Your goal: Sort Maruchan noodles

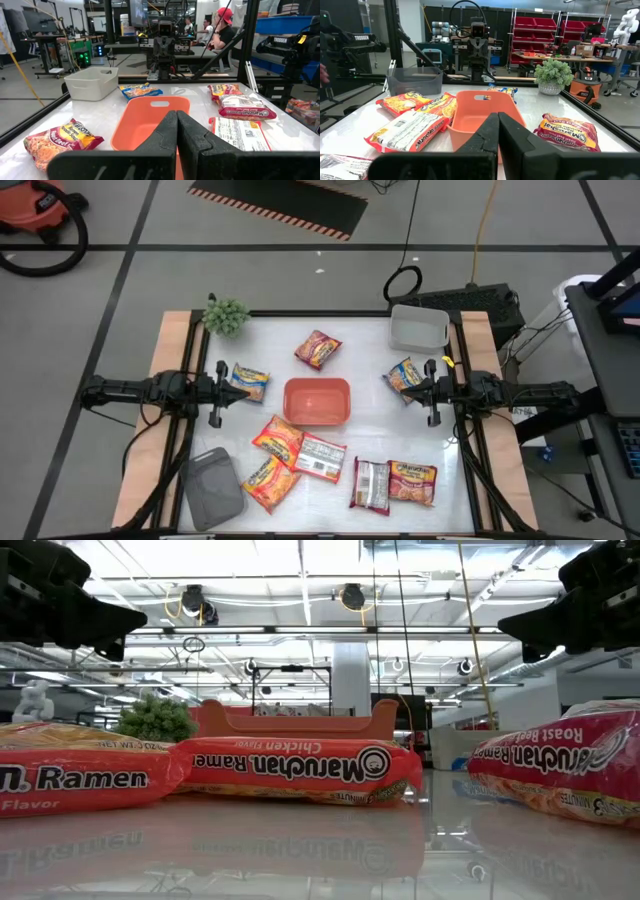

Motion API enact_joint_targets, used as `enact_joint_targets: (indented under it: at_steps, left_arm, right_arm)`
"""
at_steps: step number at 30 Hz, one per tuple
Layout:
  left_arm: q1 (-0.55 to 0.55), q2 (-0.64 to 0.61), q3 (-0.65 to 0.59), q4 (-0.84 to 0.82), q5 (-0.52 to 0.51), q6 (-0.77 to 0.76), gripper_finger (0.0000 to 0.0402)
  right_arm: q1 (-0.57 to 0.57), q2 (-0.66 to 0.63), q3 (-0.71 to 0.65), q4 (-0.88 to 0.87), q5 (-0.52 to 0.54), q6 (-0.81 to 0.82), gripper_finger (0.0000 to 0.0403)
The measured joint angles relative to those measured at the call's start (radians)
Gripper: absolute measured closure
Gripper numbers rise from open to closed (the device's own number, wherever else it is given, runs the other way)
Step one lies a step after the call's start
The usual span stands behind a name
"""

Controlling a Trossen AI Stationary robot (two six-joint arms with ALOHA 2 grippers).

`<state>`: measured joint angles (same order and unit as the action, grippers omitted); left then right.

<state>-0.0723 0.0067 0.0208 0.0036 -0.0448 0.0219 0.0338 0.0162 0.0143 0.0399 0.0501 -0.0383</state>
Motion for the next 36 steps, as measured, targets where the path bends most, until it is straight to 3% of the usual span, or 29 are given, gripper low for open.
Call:
enact_joint_targets:
  at_steps: [36]
  left_arm:
    - [0.0,0.0,0.0,0.009,-0.018,-0.002,0.0398]
  right_arm:
    - [0.0,0.0,0.0,0.0,0.0,0.0,0.0403]
